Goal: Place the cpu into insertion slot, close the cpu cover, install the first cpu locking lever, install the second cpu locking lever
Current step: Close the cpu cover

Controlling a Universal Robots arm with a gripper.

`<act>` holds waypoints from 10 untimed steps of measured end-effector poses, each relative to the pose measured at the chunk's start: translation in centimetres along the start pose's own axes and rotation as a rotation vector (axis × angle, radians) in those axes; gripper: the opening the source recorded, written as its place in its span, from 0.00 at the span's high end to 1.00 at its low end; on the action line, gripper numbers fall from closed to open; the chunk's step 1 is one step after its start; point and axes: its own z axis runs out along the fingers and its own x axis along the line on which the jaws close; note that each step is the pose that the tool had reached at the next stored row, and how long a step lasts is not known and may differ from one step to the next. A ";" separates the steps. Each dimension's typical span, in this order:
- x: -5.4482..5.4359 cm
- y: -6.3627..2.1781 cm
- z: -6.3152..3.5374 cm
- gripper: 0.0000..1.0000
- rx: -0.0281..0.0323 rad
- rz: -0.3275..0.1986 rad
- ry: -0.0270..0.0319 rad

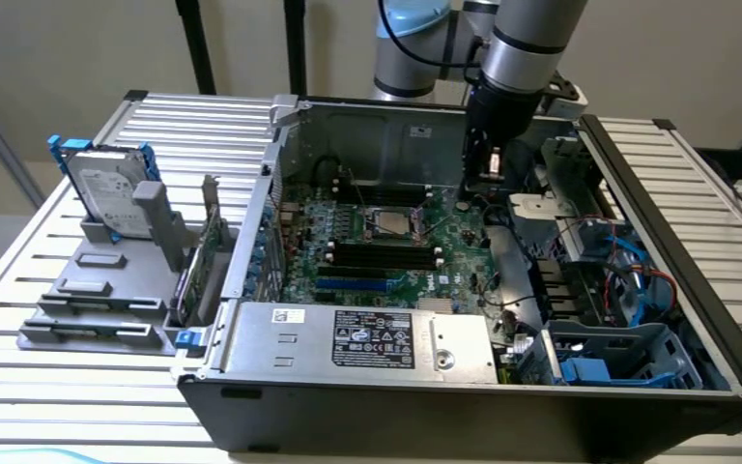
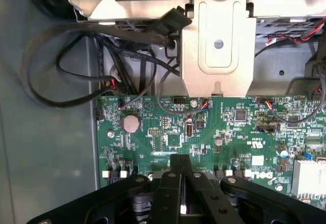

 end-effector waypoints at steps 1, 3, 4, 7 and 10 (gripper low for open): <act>0.0 0.01 0.17 0.89 0.0000 0.000 0.0002; -0.1 0.03 0.54 0.89 0.0001 0.000 0.0011; -0.1 0.04 0.71 0.89 0.0001 0.000 0.0017; -0.1 0.04 1.16 0.89 0.0002 -0.001 0.0045; -0.1 -0.14 1.30 0.89 0.0038 -0.001 0.0069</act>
